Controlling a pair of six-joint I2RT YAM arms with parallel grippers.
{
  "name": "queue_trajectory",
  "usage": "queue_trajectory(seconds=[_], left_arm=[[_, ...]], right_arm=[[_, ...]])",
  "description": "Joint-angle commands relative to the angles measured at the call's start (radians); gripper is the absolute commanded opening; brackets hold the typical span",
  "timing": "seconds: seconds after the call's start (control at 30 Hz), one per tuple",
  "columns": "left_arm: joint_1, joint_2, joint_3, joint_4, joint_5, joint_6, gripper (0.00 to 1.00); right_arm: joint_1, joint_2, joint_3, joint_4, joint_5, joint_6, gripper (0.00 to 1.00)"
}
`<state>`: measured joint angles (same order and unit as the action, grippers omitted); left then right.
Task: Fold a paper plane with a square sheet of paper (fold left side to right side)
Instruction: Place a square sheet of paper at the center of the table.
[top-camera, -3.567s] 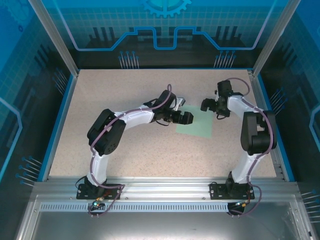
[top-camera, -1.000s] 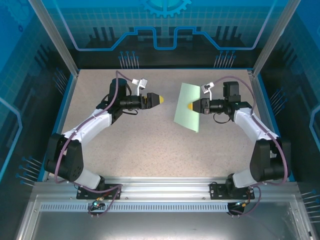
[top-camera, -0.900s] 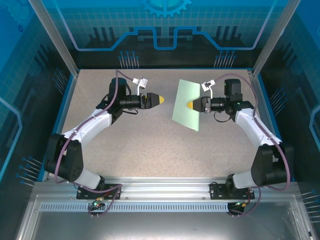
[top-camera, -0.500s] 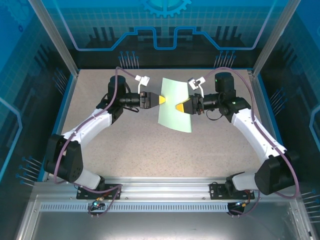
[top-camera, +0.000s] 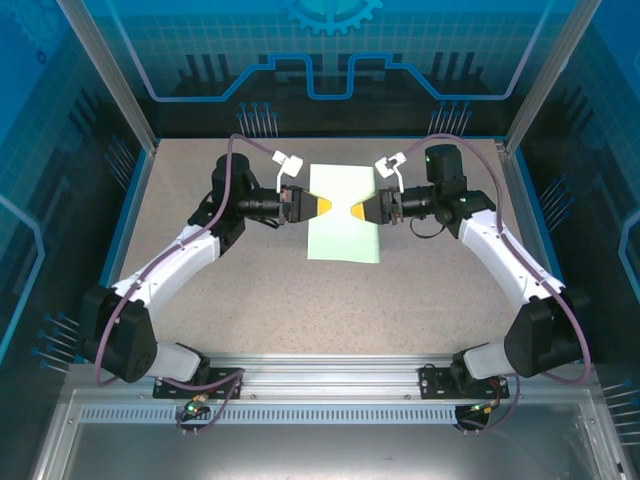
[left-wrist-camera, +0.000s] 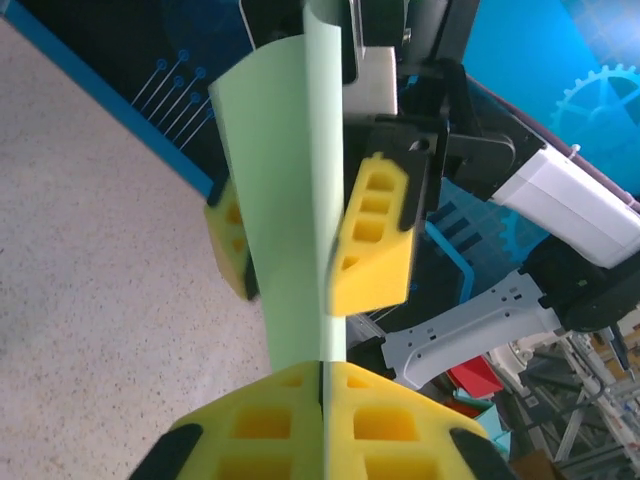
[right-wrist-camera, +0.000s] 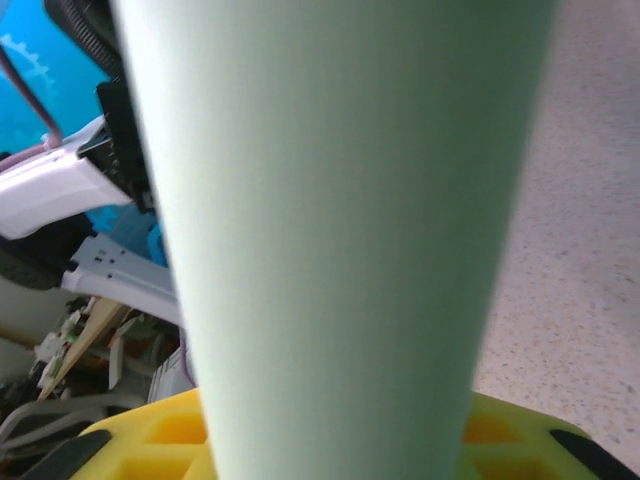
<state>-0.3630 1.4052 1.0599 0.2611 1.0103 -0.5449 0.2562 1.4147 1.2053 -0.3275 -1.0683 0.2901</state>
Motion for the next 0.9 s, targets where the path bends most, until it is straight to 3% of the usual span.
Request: queue_trajectory(seconds=[0.0, 0.1, 0.2, 0.33, 0.57, 0.77, 0.87], left_arm=[[-0.003, 0.004, -0.021, -0.096, -0.06, 0.052, 0.0], [-0.004, 0.061, -0.021, -0.164, -0.109, 0.064, 0.0], [-0.002, 0.154, -0.025, -0.192, -0.137, 0.055, 0.0], [0.008, 0.292, -0.003, -0.272, -0.195, 0.066, 0.0], [0.024, 0.516, 0.167, -0.566, -0.295, 0.233, 0.0], [0.027, 0.602, 0.291, -0.723, -0.348, 0.291, 0.02], [0.027, 0.592, 0.32, -0.762, -0.355, 0.299, 0.06]], right_arm=[[-0.048, -0.007, -0.003, -0.099, 0.111, -0.025, 0.54], [-0.079, 0.0, 0.001, -0.197, 0.248, -0.062, 0.7], [-0.087, 0.008, 0.0, -0.29, 0.47, -0.095, 0.82], [-0.086, 0.05, -0.009, -0.365, 0.646, -0.115, 0.86], [-0.062, 0.154, -0.078, -0.286, 0.617, -0.075, 0.86], [-0.013, 0.302, -0.124, -0.036, 0.446, 0.068, 0.71], [0.008, 0.386, -0.111, 0.031, 0.465, 0.124, 0.65]])
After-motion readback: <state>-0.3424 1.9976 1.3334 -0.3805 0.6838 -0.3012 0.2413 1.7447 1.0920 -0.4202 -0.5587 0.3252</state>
